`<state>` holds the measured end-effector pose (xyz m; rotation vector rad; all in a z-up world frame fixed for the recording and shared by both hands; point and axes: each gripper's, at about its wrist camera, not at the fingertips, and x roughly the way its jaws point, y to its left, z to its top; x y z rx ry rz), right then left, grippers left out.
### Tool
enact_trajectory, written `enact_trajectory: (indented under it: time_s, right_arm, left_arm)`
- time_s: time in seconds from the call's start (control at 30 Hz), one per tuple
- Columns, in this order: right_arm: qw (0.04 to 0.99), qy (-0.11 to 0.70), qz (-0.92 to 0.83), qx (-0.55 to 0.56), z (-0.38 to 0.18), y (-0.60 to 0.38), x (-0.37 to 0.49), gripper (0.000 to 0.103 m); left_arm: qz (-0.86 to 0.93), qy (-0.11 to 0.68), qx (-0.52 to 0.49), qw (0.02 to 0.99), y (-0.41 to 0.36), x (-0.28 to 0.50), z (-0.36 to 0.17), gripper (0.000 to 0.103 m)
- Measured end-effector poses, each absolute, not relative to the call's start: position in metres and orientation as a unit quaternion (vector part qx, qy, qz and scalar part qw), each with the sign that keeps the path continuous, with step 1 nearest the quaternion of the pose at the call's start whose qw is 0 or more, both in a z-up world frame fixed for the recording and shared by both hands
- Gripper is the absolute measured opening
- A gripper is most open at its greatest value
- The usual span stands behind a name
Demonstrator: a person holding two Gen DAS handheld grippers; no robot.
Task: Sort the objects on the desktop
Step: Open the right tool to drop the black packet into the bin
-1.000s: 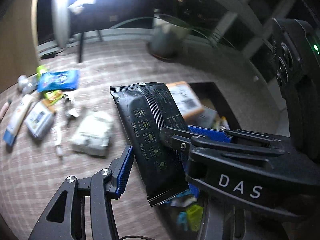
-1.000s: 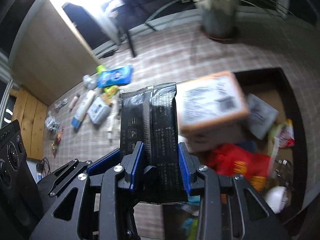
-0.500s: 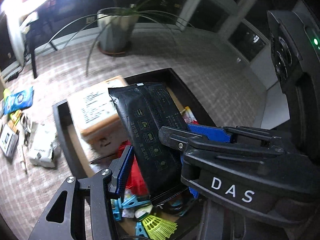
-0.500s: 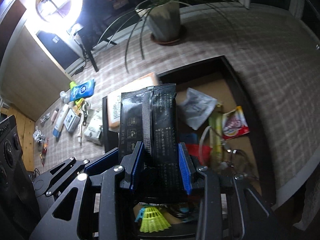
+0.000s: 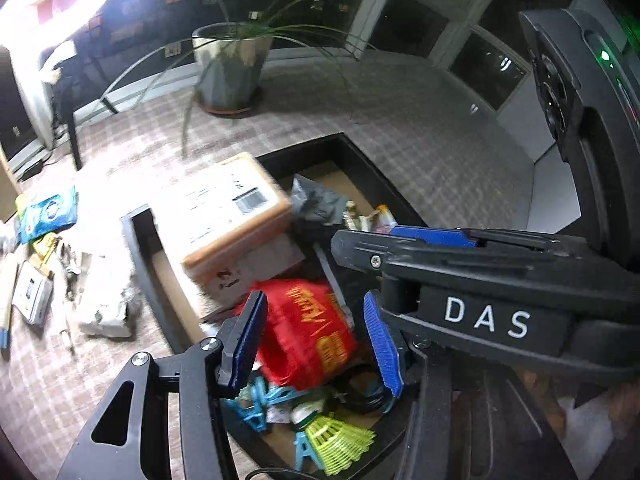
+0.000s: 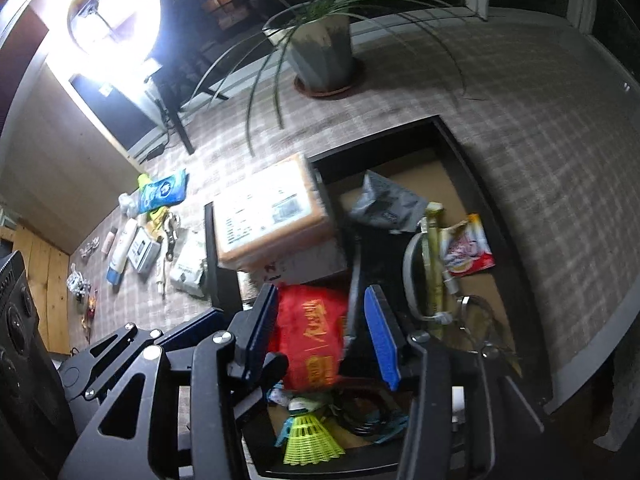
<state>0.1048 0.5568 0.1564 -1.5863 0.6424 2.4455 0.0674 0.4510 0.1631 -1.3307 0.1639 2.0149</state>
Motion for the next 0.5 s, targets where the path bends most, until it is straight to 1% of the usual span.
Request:
enact_trajectory:
  time_s: [0.1, 0.5]
  right_arm:
    - [0.067, 0.211, 0.817, -0.533, 0.155, 0.545, 0.096, 0.047]
    - [-0.005, 0.172, 0.817, -0.551, 0.15, 0.473, 0.048, 0.047]
  left_arm:
    - [0.785, 0.065, -0.517, 0.335, 0.432, 0.061, 0.158, 0.048]
    - [0.814, 0.03, -0.529, 0.238, 0.34, 0.03, 0.145, 0.048]
